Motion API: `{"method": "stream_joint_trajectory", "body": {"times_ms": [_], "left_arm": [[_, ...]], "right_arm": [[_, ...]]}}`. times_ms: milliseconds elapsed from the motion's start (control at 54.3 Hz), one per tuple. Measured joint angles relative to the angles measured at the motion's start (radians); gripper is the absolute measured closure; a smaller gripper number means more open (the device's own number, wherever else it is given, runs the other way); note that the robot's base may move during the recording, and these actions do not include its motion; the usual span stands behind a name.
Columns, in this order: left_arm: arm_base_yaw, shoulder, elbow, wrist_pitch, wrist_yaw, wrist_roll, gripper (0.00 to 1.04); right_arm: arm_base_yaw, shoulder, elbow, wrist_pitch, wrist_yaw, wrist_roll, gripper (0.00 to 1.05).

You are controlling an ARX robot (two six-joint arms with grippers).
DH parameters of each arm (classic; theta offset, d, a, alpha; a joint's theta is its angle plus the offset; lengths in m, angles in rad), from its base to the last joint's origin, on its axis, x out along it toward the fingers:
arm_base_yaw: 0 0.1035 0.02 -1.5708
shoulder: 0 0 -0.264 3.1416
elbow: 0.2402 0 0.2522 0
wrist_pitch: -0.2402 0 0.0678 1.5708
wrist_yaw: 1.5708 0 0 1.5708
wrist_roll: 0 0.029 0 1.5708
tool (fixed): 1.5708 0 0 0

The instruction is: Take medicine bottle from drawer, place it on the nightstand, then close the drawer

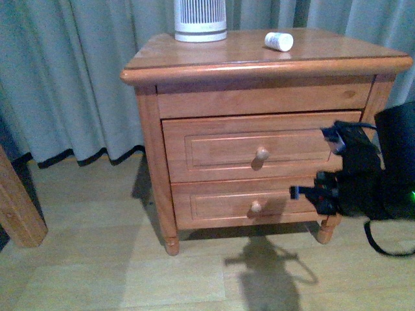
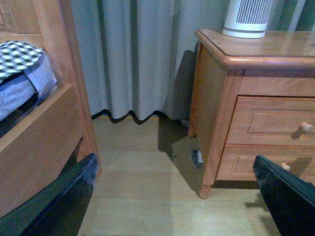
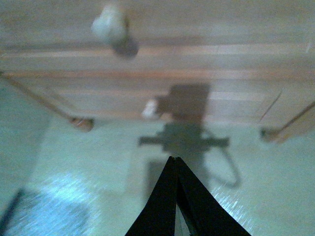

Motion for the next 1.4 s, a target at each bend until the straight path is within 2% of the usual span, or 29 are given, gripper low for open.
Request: {"method": "stream_joint_trajectory", "body": {"times_ms": [147, 276, 387, 405, 479, 534, 571, 645, 755, 884, 1400], "left_arm": [[0.0, 0.0, 0.0, 0.0, 0.0, 0.0, 0.07], [0.0, 0.0, 0.0, 0.0, 0.0, 0.0, 0.07], [0.0, 0.0, 0.0, 0.0, 0.0, 0.0, 0.07], [0.0, 0.0, 0.0, 0.0, 0.0, 0.0, 0.07], [0.0, 0.0, 0.0, 0.0, 0.0, 0.0, 0.07], [0.0, 0.0, 0.0, 0.0, 0.0, 0.0, 0.07], [0.0, 0.0, 0.0, 0.0, -0.001, 0.0, 0.07], [0.0, 0.0, 0.0, 0.0, 0.0, 0.0, 0.07], [0.0, 0.0, 0.0, 0.0, 0.0, 0.0, 0.07], [0.0, 0.0, 0.0, 0.0, 0.001, 0.0, 0.07], [0.0, 0.0, 0.0, 0.0, 0.0, 0.0, 0.07]], "right_arm": [[-0.024, -0.282, -0.109, -0.018, 0.026, 0.07, 1.02], [-0.084, -0.621, -0.066, 0.011, 0.021, 0.022, 1.02], [-0.095, -0.88, -0.08, -0.002, -0.019, -0.042, 1.02], [-0.091, -0.951, -0.095, -0.02, -0.026, -0.067, 1.01], [-0.048, -1.163, -0.126, -0.275, 0.159, -0.164, 1.02], [-0.038, -1.311, -0.206, -0.419, 0.215, -0.195, 1.02], [-0.064, -1.433, -0.288, -0.506, 0.177, -0.216, 1.02], [-0.109, -1.644, -0.441, -0.62, 0.169, -0.231, 1.02], [-0.119, -1.924, -0.693, -0.591, 0.156, -0.243, 1.02], [-0.121, -1.983, -0.78, -0.584, 0.159, -0.25, 1.02], [-0.121, -2.059, -0.848, -0.566, 0.158, -0.253, 1.02]]}}
